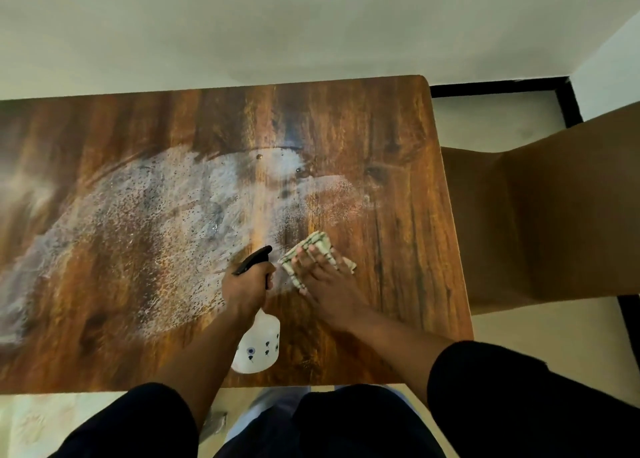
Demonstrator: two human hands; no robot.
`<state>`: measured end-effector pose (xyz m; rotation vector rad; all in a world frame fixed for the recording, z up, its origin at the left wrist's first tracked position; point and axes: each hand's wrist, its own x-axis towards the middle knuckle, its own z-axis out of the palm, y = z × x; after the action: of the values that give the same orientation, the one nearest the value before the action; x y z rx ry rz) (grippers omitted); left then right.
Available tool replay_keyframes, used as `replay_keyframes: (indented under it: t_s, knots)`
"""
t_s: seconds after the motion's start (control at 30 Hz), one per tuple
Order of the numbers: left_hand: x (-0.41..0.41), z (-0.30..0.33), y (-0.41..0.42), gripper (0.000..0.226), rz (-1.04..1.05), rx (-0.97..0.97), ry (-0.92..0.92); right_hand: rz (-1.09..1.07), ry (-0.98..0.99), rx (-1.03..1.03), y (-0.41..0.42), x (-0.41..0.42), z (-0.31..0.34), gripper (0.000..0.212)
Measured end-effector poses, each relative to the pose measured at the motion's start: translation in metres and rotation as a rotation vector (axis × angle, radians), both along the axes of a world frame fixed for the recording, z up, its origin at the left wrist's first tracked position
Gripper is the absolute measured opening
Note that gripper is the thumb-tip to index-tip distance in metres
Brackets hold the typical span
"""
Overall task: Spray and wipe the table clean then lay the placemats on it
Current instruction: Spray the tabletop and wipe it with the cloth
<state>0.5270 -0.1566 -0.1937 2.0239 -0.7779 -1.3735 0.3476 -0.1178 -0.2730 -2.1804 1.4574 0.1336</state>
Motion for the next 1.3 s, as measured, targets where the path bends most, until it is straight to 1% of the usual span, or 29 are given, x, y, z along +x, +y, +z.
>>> replay_keyframes:
  t_s: [0.03, 0.1, 0.17, 0.2, 0.33, 0.43, 0.5, 0.63, 0.67, 0.73, 0.83, 0.9, 0.97, 1.03, 1.1, 1.2, 1.3]
  knots:
    - [0.001, -0.002, -0.001, 0.034, 0.019, 0.018, -0.010, 0.068, 0.005, -0.002, 0.000, -0.001, -0.006, 0.065]
    - [0.003, -0.003, -0.002, 0.034, 0.033, 0.044, -0.007, 0.137, -0.002, -0.003, -0.008, -0.014, -0.006, 0.063]
    - [0.004, -0.001, -0.002, 0.036, 0.020, 0.047, 0.017, 0.126, -0.006, 0.003, -0.024, -0.034, 0.005, 0.063]
    - [0.004, 0.000, -0.003, 0.037, 0.014, 0.046, 0.027, 0.072, 0.001, 0.010, -0.034, -0.044, 0.011, 0.063]
    - [-0.004, 0.004, -0.006, 0.037, -0.019, 0.039, 0.080, -0.264, 0.039, 0.015, -0.083, -0.094, 0.017, 0.066]
    - [-0.008, 0.008, -0.010, 0.025, -0.034, 0.045, 0.088, -0.450, 0.014, 0.030, -0.111, -0.123, 0.010, 0.064]
    - [-0.010, 0.006, -0.013, 0.025, -0.044, 0.050, 0.095, -0.511, 0.017, 0.017, -0.119, -0.127, 0.006, 0.064]
    - [-0.014, 0.005, -0.018, 0.038, -0.055, 0.016, 0.101, -0.602, 0.012, 0.008, -0.112, -0.093, 0.004, 0.066]
    - [-0.015, 0.006, -0.019, 0.036, -0.063, 0.007, 0.099, -0.586, -0.011, 0.024, -0.106, -0.080, 0.005, 0.067]
    - [-0.019, 0.009, -0.022, 0.021, -0.069, -0.003, 0.090, -0.466, -0.051, 0.041, -0.088, -0.054, 0.008, 0.066]
    - [-0.021, 0.009, -0.027, 0.012, -0.072, 0.018, 0.067, -0.161, -0.044, -0.027, -0.048, -0.022, 0.001, 0.065]
    - [-0.023, 0.006, -0.029, 0.012, -0.073, 0.023, 0.048, 0.012, -0.069, -0.047, -0.029, -0.019, -0.010, 0.063]
    - [-0.025, 0.004, -0.032, 0.016, -0.080, 0.022, 0.035, 0.104, -0.079, -0.058, -0.030, -0.030, -0.014, 0.062]
    - [-0.028, 0.005, -0.035, 0.016, -0.089, 0.020, 0.035, 0.155, -0.065, -0.067, -0.045, -0.049, -0.011, 0.063]
    - [-0.032, 0.005, -0.039, 0.013, -0.098, 0.022, 0.038, 0.085, -0.042, -0.044, -0.066, -0.073, -0.005, 0.068]
    - [-0.037, 0.003, -0.045, 0.011, -0.120, 0.027, 0.050, -0.156, -0.013, -0.001, -0.103, -0.114, 0.003, 0.074]
    - [-0.048, -0.001, -0.052, 0.012, -0.159, 0.045, 0.045, -0.382, 0.011, 0.002, -0.145, -0.150, 0.003, 0.066]
